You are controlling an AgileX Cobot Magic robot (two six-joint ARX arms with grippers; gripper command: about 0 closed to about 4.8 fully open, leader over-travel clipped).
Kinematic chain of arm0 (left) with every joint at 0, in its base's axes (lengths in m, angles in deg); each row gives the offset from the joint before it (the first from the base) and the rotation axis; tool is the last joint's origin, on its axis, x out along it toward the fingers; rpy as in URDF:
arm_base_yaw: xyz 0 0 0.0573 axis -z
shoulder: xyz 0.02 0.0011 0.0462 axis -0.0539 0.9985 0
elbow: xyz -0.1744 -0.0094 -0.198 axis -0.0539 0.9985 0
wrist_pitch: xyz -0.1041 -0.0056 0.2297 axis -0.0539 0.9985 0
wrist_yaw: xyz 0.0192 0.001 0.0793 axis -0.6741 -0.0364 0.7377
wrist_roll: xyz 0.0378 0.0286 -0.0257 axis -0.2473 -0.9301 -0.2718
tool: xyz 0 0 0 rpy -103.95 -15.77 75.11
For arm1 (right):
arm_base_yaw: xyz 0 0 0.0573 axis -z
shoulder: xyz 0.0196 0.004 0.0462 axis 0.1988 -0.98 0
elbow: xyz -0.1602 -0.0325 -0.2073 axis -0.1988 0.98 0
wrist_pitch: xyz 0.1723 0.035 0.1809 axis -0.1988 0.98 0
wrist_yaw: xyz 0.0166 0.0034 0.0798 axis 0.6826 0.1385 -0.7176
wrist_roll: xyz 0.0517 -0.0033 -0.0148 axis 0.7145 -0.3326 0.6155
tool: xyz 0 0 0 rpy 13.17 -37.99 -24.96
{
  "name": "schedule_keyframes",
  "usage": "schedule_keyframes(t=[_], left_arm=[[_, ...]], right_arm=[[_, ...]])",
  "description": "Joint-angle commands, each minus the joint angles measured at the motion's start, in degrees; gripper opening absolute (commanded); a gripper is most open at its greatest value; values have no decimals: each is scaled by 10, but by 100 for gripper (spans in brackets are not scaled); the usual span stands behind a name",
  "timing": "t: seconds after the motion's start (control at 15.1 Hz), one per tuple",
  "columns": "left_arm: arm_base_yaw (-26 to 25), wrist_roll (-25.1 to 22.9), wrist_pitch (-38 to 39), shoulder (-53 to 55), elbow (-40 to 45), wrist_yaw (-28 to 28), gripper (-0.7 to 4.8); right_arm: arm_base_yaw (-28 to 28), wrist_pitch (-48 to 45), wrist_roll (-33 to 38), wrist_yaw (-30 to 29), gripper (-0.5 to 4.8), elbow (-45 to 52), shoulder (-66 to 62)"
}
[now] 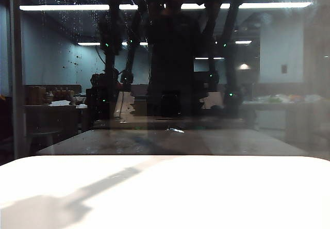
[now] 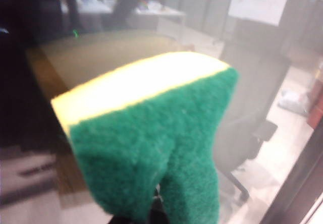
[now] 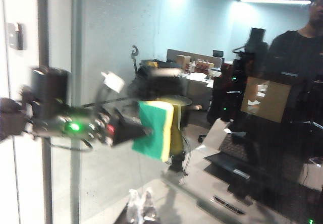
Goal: Reach upward to find where there is water on the glass, pick up the sponge from the table, dry the water, and finally place the sponge back on the table.
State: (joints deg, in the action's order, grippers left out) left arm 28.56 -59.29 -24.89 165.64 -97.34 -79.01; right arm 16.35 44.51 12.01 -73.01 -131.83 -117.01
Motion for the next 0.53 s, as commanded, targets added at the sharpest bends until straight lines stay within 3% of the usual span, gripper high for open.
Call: schedule_keyframes(t=[0.07, 0.53], left_arm=[[6, 4, 0, 0, -2, 57, -6], [-93, -18, 84, -56, -2, 113, -6]], right_arm=[[0, -8, 3, -2, -5, -2, 2], [0, -10, 3, 0, -5, -2, 0]])
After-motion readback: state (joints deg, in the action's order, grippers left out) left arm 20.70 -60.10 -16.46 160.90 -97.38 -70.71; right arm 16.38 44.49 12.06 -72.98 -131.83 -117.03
